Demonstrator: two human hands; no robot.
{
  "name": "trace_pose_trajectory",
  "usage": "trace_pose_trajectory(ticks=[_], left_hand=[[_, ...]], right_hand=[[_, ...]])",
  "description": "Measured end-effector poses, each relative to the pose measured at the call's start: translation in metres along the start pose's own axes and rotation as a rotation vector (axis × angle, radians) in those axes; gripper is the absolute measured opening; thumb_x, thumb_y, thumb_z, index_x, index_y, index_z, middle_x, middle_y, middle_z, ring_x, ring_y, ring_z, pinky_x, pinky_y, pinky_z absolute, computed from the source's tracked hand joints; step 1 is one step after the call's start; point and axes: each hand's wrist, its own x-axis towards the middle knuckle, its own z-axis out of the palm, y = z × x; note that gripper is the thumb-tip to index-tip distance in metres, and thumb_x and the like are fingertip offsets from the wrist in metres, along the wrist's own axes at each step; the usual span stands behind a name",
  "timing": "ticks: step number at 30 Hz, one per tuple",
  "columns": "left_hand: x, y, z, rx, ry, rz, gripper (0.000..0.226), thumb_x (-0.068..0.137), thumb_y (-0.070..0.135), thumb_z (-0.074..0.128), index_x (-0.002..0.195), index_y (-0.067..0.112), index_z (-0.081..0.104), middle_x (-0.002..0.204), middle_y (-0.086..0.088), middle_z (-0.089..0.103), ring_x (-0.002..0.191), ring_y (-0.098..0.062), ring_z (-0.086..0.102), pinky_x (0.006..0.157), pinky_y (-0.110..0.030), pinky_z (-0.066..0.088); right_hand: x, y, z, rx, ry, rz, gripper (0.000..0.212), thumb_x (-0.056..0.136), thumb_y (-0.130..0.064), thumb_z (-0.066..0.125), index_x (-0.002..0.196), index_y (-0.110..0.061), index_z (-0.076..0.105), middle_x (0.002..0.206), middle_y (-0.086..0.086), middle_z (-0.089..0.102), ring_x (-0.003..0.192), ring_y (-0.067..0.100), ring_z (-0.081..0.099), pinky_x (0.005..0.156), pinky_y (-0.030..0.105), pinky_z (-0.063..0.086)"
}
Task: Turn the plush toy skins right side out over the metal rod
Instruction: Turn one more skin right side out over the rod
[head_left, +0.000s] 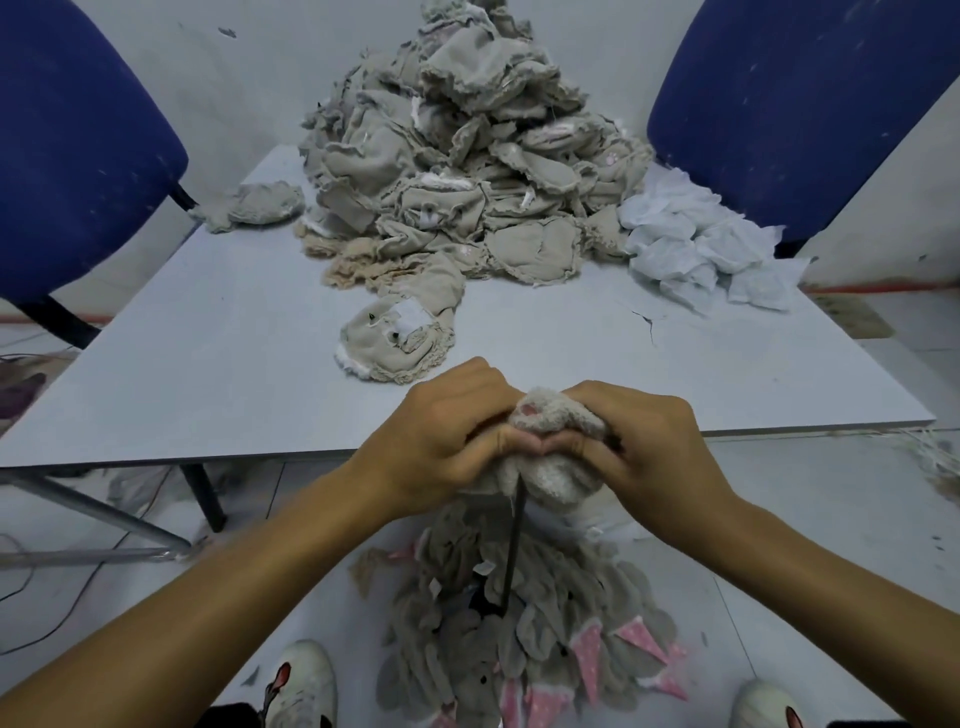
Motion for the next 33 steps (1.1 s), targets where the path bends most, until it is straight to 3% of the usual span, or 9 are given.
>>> trace_pose_trajectory(ticks=[4, 8, 12, 15, 19, 22, 25, 30, 33], left_hand=[[0.006, 0.0, -0.001, 0.009, 0.098, 0.027, 0.029, 0.094, 0.02, 0.056, 0.082, -0.002, 0.07, 0.074, -0.011, 0.06, 0.071, -0.026, 0.052, 0.064, -0.033, 0.041], [0.001, -0.008, 0.006, 0.019, -0.054, -0.044, 0.025, 0.094, 0.014, 0.057, 0.076, -0.001, 0.064, 0.074, -0.001, 0.049, 0.073, -0.007, 0.036, 0.064, -0.022, 0.028], [-0.004, -0.012, 0.007, 0.023, -0.089, -0.065, 0.022, 0.093, 0.012, 0.055, 0.076, 0.0, 0.063, 0.073, 0.0, 0.05, 0.071, -0.011, 0.041, 0.062, -0.019, 0.026], [-0.007, -0.011, 0.007, -0.009, -0.105, -0.1, 0.035, 0.094, 0.021, 0.044, 0.077, -0.002, 0.063, 0.073, -0.008, 0.056, 0.071, -0.012, 0.042, 0.063, -0.021, 0.028], [-0.007, -0.003, 0.011, -0.022, 0.069, -0.109, 0.045, 0.1, 0.029, 0.043, 0.072, -0.002, 0.058, 0.07, -0.002, 0.046, 0.069, -0.01, 0.035, 0.063, -0.021, 0.026], [0.004, 0.001, 0.007, -0.044, 0.172, -0.08, 0.057, 0.104, 0.041, 0.033, 0.071, 0.001, 0.055, 0.069, -0.001, 0.044, 0.067, -0.013, 0.036, 0.061, -0.023, 0.03], [0.009, -0.004, 0.006, -0.045, 0.101, -0.114, 0.056, 0.103, 0.043, 0.032, 0.072, 0.001, 0.053, 0.069, 0.0, 0.043, 0.067, -0.012, 0.036, 0.061, -0.025, 0.031], [-0.006, -0.012, 0.018, -0.011, -0.176, -0.177, 0.066, 0.097, 0.057, 0.029, 0.083, 0.001, 0.062, 0.077, 0.0, 0.052, 0.072, -0.016, 0.044, 0.063, -0.033, 0.036], [-0.008, -0.014, 0.017, 0.013, -0.265, -0.207, 0.061, 0.094, 0.053, 0.029, 0.084, 0.001, 0.06, 0.078, -0.002, 0.051, 0.073, -0.016, 0.043, 0.065, -0.033, 0.037]], right_hand=[[0.003, 0.0, -0.003, -0.027, 0.042, -0.002, 0.019, 0.088, -0.025, 0.069, 0.094, -0.008, 0.074, 0.083, -0.006, 0.067, 0.076, -0.004, 0.048, 0.073, 0.001, 0.034], [-0.001, -0.004, 0.0, -0.003, -0.106, 0.049, 0.021, 0.089, -0.029, 0.066, 0.1, -0.015, 0.077, 0.086, -0.003, 0.074, 0.076, 0.01, 0.064, 0.068, 0.016, 0.044], [0.002, -0.007, 0.007, 0.028, -0.151, 0.158, 0.03, 0.09, -0.037, 0.06, 0.094, -0.015, 0.079, 0.081, -0.001, 0.075, 0.073, 0.02, 0.069, 0.065, 0.033, 0.049], [0.002, -0.009, 0.009, -0.009, -0.134, 0.131, 0.033, 0.09, -0.04, 0.057, 0.088, -0.013, 0.077, 0.077, -0.001, 0.074, 0.068, 0.022, 0.068, 0.061, 0.031, 0.048], [0.0, -0.011, 0.008, -0.059, -0.259, 0.206, 0.048, 0.096, -0.052, 0.04, 0.1, -0.014, 0.07, 0.087, 0.003, 0.073, 0.078, 0.03, 0.066, 0.067, 0.041, 0.051], [0.002, -0.009, -0.002, -0.14, -0.176, 0.159, 0.062, 0.097, -0.059, 0.026, 0.102, -0.013, 0.067, 0.086, 0.004, 0.072, 0.075, 0.031, 0.065, 0.063, 0.042, 0.051], [0.002, -0.006, -0.004, -0.192, -0.167, 0.128, 0.045, 0.098, -0.05, 0.031, 0.092, -0.018, 0.062, 0.072, 0.001, 0.065, 0.064, 0.031, 0.061, 0.055, 0.039, 0.047], [-0.008, -0.002, 0.01, -0.222, -0.516, 0.199, 0.049, 0.098, -0.063, 0.013, 0.099, -0.031, 0.05, 0.067, -0.009, 0.047, 0.065, 0.022, 0.055, 0.065, 0.042, 0.049], [-0.012, 0.001, 0.011, -0.17, -0.54, 0.215, 0.03, 0.095, -0.066, 0.012, 0.091, -0.044, 0.033, 0.061, -0.013, 0.039, 0.062, 0.017, 0.046, 0.066, 0.042, 0.05]])
